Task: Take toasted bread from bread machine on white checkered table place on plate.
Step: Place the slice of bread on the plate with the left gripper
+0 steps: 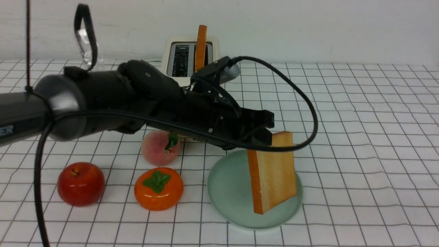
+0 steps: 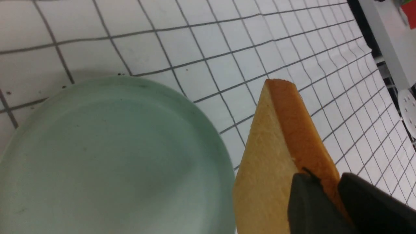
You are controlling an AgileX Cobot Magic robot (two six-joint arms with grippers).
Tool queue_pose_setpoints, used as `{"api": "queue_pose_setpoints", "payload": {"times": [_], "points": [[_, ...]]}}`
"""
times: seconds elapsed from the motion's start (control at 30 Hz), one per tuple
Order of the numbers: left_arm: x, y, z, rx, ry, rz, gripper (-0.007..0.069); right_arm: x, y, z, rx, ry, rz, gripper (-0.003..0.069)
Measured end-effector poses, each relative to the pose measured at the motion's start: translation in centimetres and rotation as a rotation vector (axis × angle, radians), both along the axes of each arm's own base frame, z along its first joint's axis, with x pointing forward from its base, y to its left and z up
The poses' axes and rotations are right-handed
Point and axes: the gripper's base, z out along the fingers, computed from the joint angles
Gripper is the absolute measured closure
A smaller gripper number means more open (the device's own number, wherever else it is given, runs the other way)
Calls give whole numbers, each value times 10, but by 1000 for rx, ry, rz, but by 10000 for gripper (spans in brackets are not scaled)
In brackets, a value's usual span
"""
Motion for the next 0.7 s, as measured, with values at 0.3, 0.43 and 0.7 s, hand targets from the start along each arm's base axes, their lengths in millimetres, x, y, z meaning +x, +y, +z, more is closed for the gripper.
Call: {"api": "queue_pose_setpoints", "payload": {"times": [0.3,0.43,0.7], "points": [[9,-4,-27,18,59,25,533,0,0,0,0,0,0,627],[11,-4,-33,69,26,0,429,0,0,0,0,0,0,624],[8,3,-19,168,-97,-54,24,0,0,0,0,0,0,617]]}}
